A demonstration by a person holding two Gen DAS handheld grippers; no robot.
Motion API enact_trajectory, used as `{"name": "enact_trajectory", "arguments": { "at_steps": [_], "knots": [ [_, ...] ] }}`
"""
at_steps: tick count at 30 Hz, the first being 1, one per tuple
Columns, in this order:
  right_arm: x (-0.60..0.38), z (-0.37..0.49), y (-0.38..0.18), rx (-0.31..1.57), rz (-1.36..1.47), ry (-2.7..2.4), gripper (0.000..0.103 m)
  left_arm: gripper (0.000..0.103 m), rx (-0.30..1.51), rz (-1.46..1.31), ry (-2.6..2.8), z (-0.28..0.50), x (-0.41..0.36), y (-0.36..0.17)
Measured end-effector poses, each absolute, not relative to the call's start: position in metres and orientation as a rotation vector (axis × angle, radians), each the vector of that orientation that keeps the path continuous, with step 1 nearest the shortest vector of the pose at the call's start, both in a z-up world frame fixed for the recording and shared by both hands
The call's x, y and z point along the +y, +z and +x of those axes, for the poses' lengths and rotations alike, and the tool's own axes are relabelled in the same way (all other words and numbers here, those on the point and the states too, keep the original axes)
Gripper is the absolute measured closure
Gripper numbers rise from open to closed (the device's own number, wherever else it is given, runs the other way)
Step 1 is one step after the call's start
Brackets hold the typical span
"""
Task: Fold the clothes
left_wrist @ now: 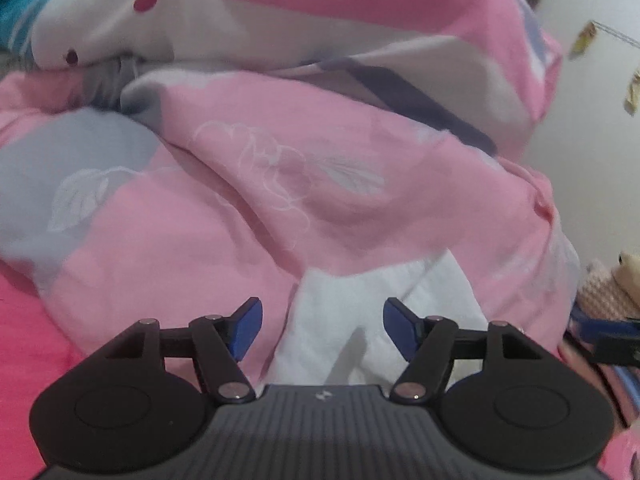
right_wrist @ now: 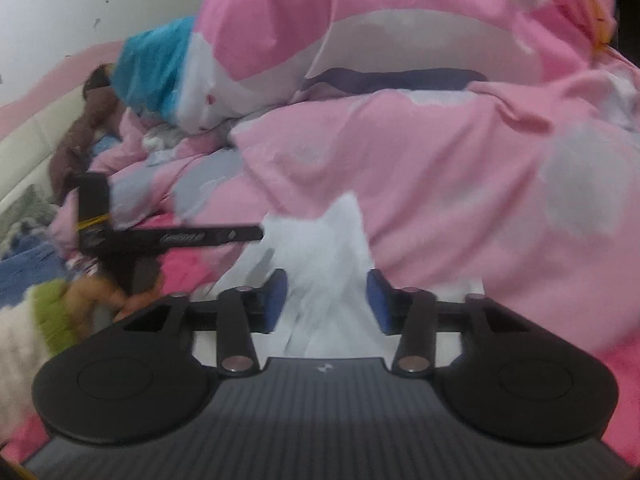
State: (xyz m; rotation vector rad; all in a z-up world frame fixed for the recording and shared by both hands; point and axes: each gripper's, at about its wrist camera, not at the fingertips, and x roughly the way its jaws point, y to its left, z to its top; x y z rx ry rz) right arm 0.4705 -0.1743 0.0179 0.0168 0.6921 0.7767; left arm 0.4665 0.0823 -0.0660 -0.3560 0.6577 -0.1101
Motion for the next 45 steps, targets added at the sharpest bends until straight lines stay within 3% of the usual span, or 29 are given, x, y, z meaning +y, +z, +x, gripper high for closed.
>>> {"name": "enact_trajectory", "arguments": {
  "at_steps": [3,7,10,13,14,17,22,24,26,27,29,34,45],
  "knots": [
    [-0.15,0.503,0.002,0.683,0.051,0.765,0.057,0.046,0.66,-0.346,-0.086,0.477,0.08,-0.073],
    [-0.127,0.532,-0.021,0.689,0.072,0.724,0.057,0.072,0.664,-0.345,-0.067,0.483,0.078,-0.08],
    [-0.119,0.543,-0.032,0.686,0.097,0.73,0.06,0.086,0.651,-0.323,-0.068,0.485,0.073,-0.083],
    [-0.114,0.547,-0.039,0.698,0.12,0.736,0.099,0.098,0.6,-0.295,-0.087,0.477,0.069,-0.078],
    [-0.113,0.546,-0.039,0.695,0.118,0.74,0.1,0.1,0.58,-0.286,-0.095,0.474,0.067,-0.076],
    [-0.121,0.527,-0.027,0.621,0.081,0.784,0.101,0.1,0.518,-0.251,-0.124,0.462,0.062,-0.069],
    [-0.139,0.457,0.003,0.434,-0.225,0.908,0.099,0.095,0.43,-0.083,-0.281,0.405,0.041,-0.047],
    [-0.148,0.421,0.008,0.386,-0.381,0.963,0.098,0.076,0.433,-0.013,-0.352,0.377,0.033,-0.047],
    [-0.157,0.391,0.006,0.395,-0.484,0.994,0.092,0.049,0.447,0.056,-0.424,0.348,0.026,-0.05],
    [-0.162,0.379,0.003,0.417,-0.53,0.996,0.088,0.048,0.461,0.087,-0.455,0.335,0.022,-0.053],
    [-0.173,0.363,-0.004,0.464,-0.583,0.985,0.071,0.048,0.508,0.118,-0.498,0.317,0.019,-0.062],
    [-0.2,0.364,-0.015,0.62,-0.459,0.898,0.07,0.048,0.57,0.108,-0.51,0.298,0.025,-0.072],
    [-0.185,0.416,-0.065,0.918,-0.025,0.742,0.07,0.052,0.641,0.237,-0.319,0.337,0.001,-0.118]
  ]
}}
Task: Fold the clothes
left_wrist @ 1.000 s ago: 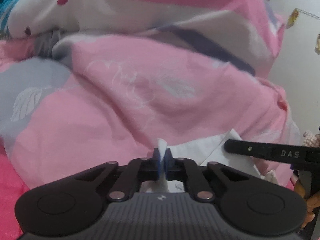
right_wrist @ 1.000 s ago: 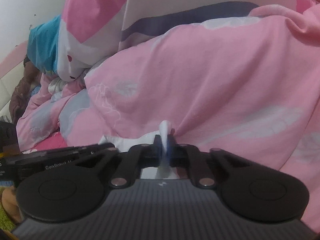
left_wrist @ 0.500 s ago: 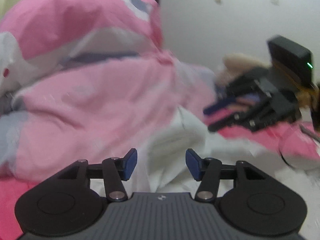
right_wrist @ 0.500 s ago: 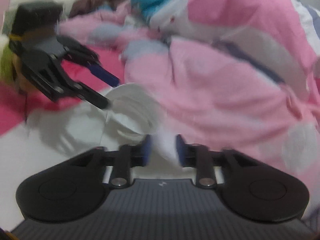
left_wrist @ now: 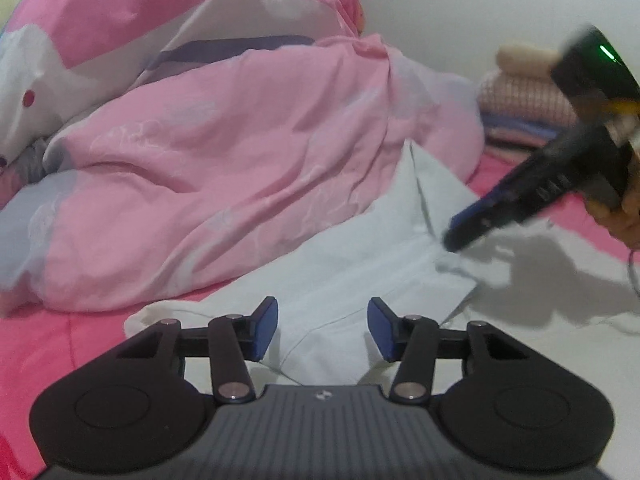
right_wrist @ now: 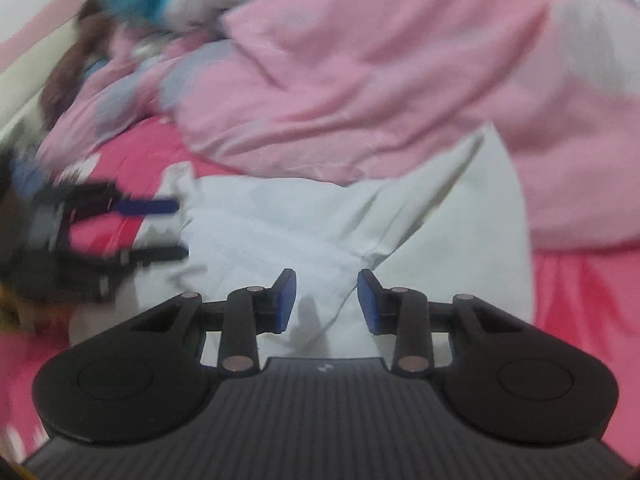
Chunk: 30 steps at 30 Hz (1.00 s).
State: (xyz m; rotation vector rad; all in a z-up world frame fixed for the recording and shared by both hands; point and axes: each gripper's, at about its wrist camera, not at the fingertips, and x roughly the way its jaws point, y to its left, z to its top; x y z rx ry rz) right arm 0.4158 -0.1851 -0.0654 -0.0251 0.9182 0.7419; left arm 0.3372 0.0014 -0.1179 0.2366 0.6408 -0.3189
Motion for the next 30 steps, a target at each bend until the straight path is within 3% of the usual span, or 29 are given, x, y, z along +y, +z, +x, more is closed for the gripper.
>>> {"name": "enact_trajectory", "arguments": {
  "at_steps": [15,20,24,27,30],
  "knots": [
    [-0.194,0.477,-0.101,1.057,0.385,0.574,0.07,0.052,0.614,0.379,-0.293,0.347,-0.02,-0.159],
    [-0.188,0.479,-0.104,1.091,0.381,0.566,0.055,0.052,0.607,0.372,-0.292,0.346,-0.021,-0.163],
    [-0.178,0.481,-0.101,1.082,0.342,0.57,0.054,0.052,0.599,0.37,-0.289,0.344,-0.022,-0.164],
    [-0.174,0.479,-0.099,1.077,0.297,0.564,0.06,0.052,0.595,0.374,-0.288,0.343,-0.022,-0.164],
    [-0.17,0.478,-0.099,1.061,0.242,0.55,0.075,0.052,0.593,0.377,-0.289,0.343,-0.021,-0.165]
  ]
}}
